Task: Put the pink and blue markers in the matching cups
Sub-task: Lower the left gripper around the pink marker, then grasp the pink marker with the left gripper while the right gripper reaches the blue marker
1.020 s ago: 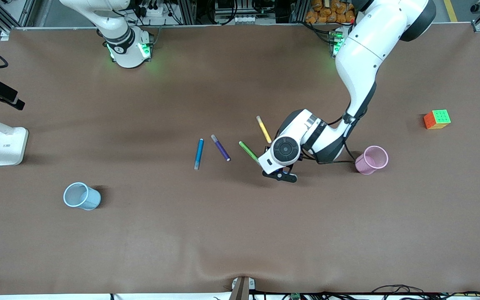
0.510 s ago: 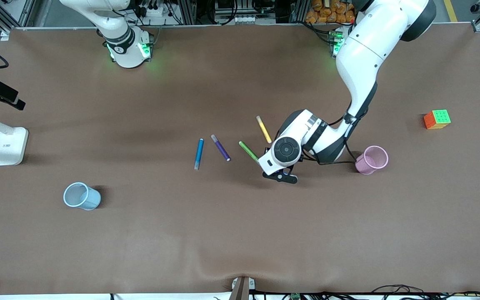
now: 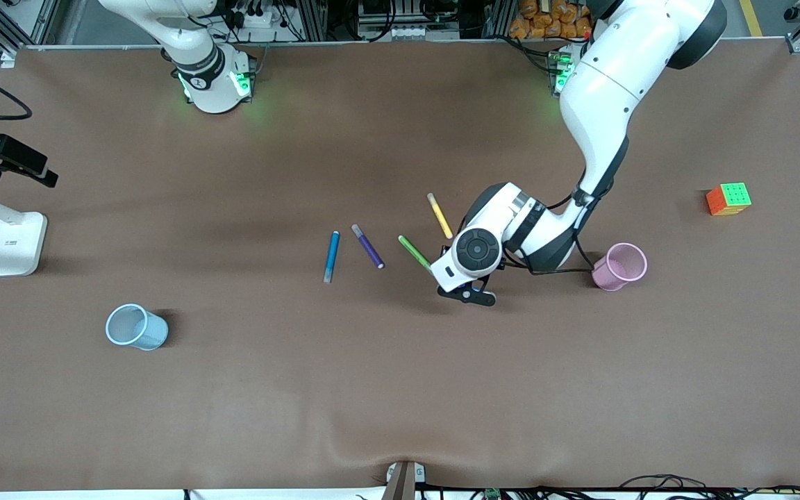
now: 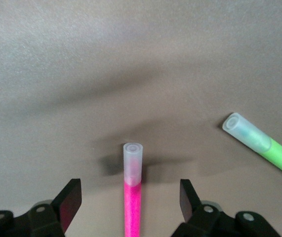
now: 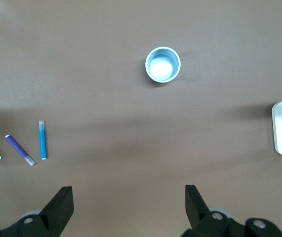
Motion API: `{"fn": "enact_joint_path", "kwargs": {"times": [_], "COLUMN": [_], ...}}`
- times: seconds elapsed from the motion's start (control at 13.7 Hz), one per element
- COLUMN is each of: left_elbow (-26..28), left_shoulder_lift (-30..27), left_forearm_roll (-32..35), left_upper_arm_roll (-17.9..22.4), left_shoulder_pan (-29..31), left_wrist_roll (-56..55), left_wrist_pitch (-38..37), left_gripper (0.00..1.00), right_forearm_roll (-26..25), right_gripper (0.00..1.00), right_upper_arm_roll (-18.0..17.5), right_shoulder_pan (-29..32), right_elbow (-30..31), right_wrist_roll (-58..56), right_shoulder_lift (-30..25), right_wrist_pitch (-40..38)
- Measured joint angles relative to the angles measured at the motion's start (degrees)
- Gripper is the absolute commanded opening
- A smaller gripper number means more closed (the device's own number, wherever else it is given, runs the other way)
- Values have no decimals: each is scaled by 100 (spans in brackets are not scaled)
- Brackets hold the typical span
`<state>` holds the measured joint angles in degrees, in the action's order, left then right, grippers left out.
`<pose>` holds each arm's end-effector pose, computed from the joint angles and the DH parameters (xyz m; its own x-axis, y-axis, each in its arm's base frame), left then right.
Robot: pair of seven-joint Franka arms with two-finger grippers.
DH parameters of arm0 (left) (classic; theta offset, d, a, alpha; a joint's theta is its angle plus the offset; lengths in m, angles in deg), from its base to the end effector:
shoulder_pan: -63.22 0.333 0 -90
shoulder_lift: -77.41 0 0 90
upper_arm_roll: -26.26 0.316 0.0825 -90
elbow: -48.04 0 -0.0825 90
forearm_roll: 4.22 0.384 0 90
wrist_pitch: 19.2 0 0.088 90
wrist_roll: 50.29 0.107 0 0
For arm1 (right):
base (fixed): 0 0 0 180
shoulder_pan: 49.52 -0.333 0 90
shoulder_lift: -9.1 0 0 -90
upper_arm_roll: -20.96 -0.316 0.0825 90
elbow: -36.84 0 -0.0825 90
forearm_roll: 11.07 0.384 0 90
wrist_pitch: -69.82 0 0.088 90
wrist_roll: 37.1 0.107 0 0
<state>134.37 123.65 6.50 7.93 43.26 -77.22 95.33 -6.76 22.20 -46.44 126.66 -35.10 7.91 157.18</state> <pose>0.5580 -0.3881 0.1837 0.9355 -0.2211 -0.2756 -0.2417 -0.9694 -0.0429 0.5425 -0.0328 0.6337 0.9940 -0.1065 -0.0247 -0.1081 -0.9913 -0.0748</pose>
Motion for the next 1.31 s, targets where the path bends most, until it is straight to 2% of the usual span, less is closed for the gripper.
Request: {"fn": "enact_joint_path", "kwargs": {"times": [0.15,0.29,0.36,0.66,0.95,1.24,1.31], "left_elbow": [0,0,0,1,5,-20,-26], "left_shoulder_lift": [43,47,47,57,108,145,146], "left_forearm_roll": [0,0,0,0,0,0,0], "left_upper_arm_roll": [4,15,19,17,16,18,19], "left_shoulder_pan": [2,11,13,-2,-26,-26,-26], "left_wrist_roll": [146,257,274,365,404,412,412], "left_wrist_pitch": [0,0,0,0,0,3,2], "left_gripper": [82,71,69,66,64,47,39], "right_forearm_roll": [18,67,92,113,111,111,111], "right_gripper": [100,100,100,100,100,100,100], "right_upper_arm_roll": [-5,-12,-14,-36,-49,-49,-49], "right_shoulder_pan": [-41,-203,-320,-962,-1663,-1861,-1885], "right_elbow": [0,1,2,4,15,10,7], "right_wrist_roll": [-1,0,1,4,41,52,51], "right_shoulder_lift": [69,168,238,605,1264,2046,2226], "right_wrist_pitch": [6,17,25,193,852,1277,1290]}}
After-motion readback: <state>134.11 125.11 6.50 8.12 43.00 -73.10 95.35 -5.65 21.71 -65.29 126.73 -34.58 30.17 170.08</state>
